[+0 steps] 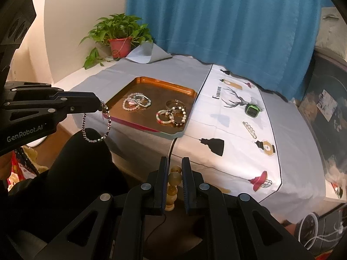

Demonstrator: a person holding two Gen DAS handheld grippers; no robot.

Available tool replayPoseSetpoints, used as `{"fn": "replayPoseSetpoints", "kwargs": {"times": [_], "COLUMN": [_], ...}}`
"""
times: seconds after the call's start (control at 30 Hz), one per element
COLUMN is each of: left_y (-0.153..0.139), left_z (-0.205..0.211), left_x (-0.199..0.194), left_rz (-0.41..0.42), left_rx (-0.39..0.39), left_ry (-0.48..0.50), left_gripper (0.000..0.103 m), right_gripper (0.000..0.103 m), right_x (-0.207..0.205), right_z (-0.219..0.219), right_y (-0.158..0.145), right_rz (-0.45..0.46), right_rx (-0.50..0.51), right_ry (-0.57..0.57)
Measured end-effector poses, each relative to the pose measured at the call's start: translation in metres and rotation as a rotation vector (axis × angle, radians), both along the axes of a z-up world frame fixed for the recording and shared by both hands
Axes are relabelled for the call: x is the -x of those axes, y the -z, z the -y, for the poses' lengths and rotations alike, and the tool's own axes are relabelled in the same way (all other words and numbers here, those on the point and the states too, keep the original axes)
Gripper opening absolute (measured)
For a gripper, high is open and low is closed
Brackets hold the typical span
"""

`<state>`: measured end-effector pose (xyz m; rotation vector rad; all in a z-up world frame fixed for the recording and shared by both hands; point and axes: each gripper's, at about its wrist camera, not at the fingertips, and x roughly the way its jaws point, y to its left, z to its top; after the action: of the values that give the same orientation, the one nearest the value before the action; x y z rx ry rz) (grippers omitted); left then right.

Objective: Organize jewelry
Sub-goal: 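Carry both held bracelets toward the tray with the left and right tools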

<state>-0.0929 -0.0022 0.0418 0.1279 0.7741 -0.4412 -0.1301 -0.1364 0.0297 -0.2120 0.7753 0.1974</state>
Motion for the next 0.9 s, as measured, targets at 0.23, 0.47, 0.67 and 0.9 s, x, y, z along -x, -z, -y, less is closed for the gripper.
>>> {"fn": "replayPoseSetpoints", "kwargs": {"times": [0.23,0.47,0.67,0.9], "left_y": [0.002,0.001,-0.003,-0.006], "left_z": [-0.01,-0.024,-0.038,-0.051], "left_x": [-0.007,-0.022,-0.045,-0.075], "left_rz": [-0.011,-0.025,-0.029,-0.029], "left_rx": [0.021,0.043,0.05,0.05], "left_ry": [-0.013,-0.034,-0.06,-0.09], "left_gripper": [0.003,0.003,0.003,0.003], "right_gripper": [0.013,0.013,0.013,0.013], "right_x": [-0.01,-0.029,-0.054,-0.092], "right_z": [-0.006,-0.011,-0.017,-0.025], "right_y": [0.003,0.007,0.006,0.0], "right_rz": [-0.013,-0.026,-0.023,-0.002], "right_rx": [0.011,0.012,-0.005,-0.03], "right_ry": [-0.008,-0.007,-0.005,-0.01]}}
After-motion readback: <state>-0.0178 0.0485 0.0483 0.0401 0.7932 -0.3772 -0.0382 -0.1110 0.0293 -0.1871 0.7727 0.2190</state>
